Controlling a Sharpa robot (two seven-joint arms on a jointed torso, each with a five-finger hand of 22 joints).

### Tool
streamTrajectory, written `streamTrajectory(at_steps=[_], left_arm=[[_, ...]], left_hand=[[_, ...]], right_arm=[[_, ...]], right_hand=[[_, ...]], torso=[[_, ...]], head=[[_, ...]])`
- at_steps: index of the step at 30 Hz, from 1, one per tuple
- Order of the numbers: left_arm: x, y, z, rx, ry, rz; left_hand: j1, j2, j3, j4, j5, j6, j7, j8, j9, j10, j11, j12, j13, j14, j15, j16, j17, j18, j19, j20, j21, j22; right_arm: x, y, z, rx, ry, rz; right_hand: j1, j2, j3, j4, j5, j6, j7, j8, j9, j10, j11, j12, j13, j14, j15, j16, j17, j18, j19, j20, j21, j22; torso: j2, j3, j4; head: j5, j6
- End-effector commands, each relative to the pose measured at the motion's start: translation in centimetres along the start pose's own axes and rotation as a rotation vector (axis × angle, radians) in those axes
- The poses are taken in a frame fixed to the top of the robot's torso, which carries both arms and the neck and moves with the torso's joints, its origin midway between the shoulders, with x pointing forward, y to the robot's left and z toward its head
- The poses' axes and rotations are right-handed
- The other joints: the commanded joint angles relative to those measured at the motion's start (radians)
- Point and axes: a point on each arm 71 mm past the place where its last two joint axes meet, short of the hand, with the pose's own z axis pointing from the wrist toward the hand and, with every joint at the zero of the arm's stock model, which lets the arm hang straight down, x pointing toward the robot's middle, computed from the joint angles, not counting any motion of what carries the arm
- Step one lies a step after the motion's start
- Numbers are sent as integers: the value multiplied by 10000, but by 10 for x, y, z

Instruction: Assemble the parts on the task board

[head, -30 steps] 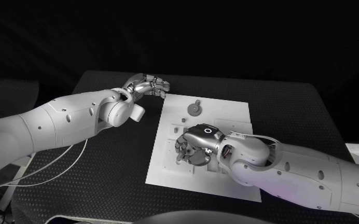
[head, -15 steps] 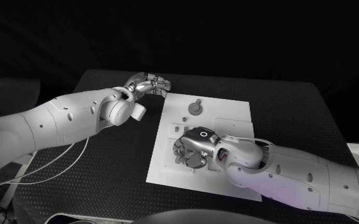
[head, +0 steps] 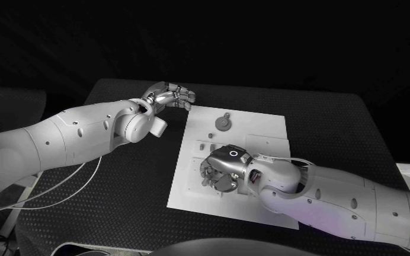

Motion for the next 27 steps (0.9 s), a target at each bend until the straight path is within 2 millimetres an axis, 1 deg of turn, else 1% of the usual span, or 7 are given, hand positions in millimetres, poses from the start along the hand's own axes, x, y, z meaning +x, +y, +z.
streamTrajectory(at_steps=[1, 10, 13, 16, 27], left_arm=[[1, -2, 0, 100, 127, -102], [1, -2, 0, 98, 120, -100], [1, -2, 0, 100, 130, -103], [2, -2, 0, 103, 153, -109], [3, -2, 1, 103, 166, -112]], left_hand=[[-62, -29, -77, 2, 8, -86, -2, 37, -10, -44, 8, 23, -9, 49, 3, -53, 17, 77, 85, 11, -70, 4], [-63, -28, -78, 4, 8, -87, -2, 39, -13, -45, 8, 22, -9, 51, 3, -61, 28, 77, 87, 11, -74, 5], [-63, -27, -78, 4, 8, -88, -2, 39, -14, -45, 8, 23, -9, 51, 3, -64, 32, 77, 87, 11, -75, 6], [-63, -26, -78, 5, 8, -88, -2, 40, -15, -44, 8, 23, -9, 52, 3, -68, 36, 77, 88, 11, -76, 6], [-67, -25, -80, 7, 8, -87, -2, 43, -17, -44, 8, 23, -10, 53, 4, -78, 49, 76, 89, 12, -81, 7]], right_arm=[[2, -2, -1, 77, 237, -347], [3, -3, -2, 128, 294, -462], [3, 0, 1, 65, 293, -471], [3, 3, 4, -7, 318, -474], [12, 8, 6, -135, 692, -450]], right_hand=[[281, 208, 87, 0, 29, 49, -4, 43, 225, 17, 4, 30, 6, -16, -68, 12, 4, 528, -26, -68, 35, 50], [285, 201, 88, -1, 29, 50, -5, 44, 230, 18, 3, 29, 13, -16, -68, 13, 7, 528, -26, -69, 35, 52], [286, 197, 88, 0, 29, 50, -6, 44, 232, 18, 3, 28, 16, -16, -68, 14, 8, 528, -26, -70, 36, 53], [286, 195, 88, 0, 29, 50, -5, 44, 233, 17, 3, 27, 18, -16, -68, 14, 9, 528, -27, -70, 36, 54], [271, 184, 80, 5, 27, 47, -2, 42, 238, 17, 5, 24, 28, -18, -67, 15, 12, 528, -28, -68, 35, 56]], torso=[[-2, 1, 5], [6, 3, 7], [2, 5, -3], [3, 5, 4], [1, -3, 4]], head=[[-4, -8], [2, -26], [3, -28], [-4, -28], [-20, -45]])
